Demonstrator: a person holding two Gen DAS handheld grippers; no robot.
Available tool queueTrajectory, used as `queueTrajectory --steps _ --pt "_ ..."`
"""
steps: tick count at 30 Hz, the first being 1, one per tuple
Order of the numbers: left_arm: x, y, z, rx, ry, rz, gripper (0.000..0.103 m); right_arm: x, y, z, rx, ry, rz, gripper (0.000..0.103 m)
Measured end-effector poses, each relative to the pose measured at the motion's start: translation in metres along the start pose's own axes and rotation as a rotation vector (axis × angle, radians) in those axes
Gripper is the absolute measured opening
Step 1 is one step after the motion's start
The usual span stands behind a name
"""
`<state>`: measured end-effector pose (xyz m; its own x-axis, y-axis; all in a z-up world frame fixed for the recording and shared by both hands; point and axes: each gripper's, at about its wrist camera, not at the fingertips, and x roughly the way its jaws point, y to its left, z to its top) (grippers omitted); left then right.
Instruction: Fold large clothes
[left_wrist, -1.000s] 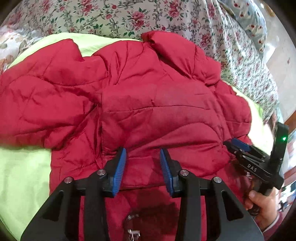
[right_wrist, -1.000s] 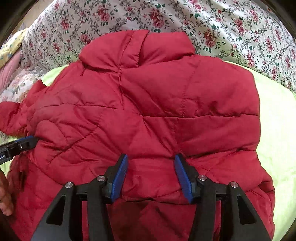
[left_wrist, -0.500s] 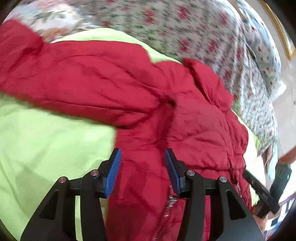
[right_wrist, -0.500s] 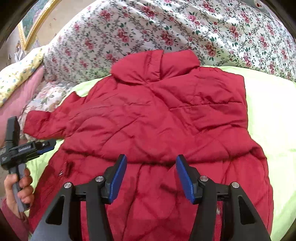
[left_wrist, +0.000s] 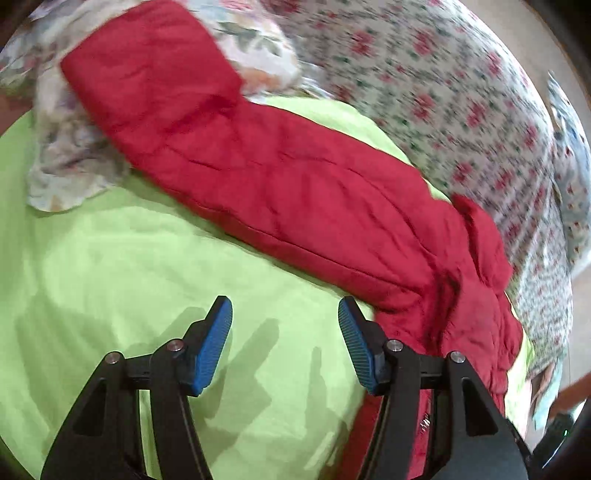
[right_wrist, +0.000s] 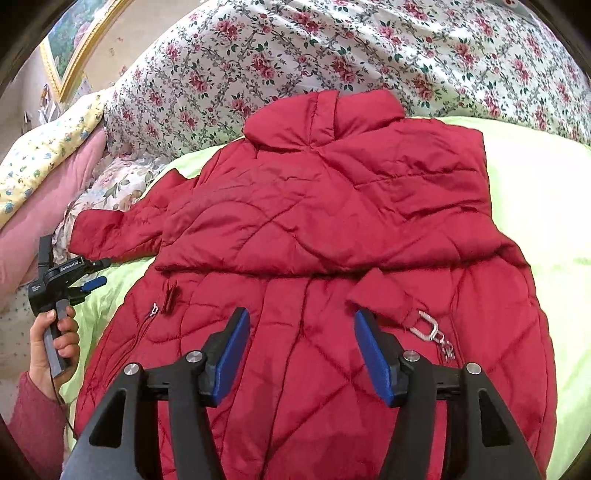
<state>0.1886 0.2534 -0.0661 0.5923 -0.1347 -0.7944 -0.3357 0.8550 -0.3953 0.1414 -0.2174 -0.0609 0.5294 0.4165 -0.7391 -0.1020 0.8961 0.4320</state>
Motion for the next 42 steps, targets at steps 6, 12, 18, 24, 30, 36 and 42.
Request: queueTrajectory --steps 6,12,18,24,30,36,42 --pt "0.0 0.038 0.021 -0.121 -0.055 0.055 0.072 -0.007 0.002 -0.01 0.007 0.013 0.02 0.063" --pt "0.003 0.077 0.053 -0.252 -0.112 0.069 0.072 -0.014 0.004 -0.014 0.009 0.01 0.026 0.063" --pt "0.005 0.087 0.081 -0.27 -0.175 0.112 0.072 -0.018 0.005 -0.014 0.013 0.001 0.031 0.063" --pt "0.008 0.09 0.097 -0.24 -0.19 0.11 0.057 -0.016 0.005 -0.018 0.02 0.011 0.029 0.063" --pt "0.005 0.081 0.094 -0.197 -0.193 0.024 0.01 -0.014 0.002 -0.022 0.029 0.016 0.028 0.063" --pt "-0.019 0.05 0.08 -0.113 -0.231 -0.066 0.009 -0.013 -0.002 -0.023 0.047 0.015 0.033 0.063" --pt "-0.037 0.003 0.059 -0.005 -0.228 -0.183 0.009 -0.011 -0.004 -0.023 0.061 0.018 0.042 0.063"
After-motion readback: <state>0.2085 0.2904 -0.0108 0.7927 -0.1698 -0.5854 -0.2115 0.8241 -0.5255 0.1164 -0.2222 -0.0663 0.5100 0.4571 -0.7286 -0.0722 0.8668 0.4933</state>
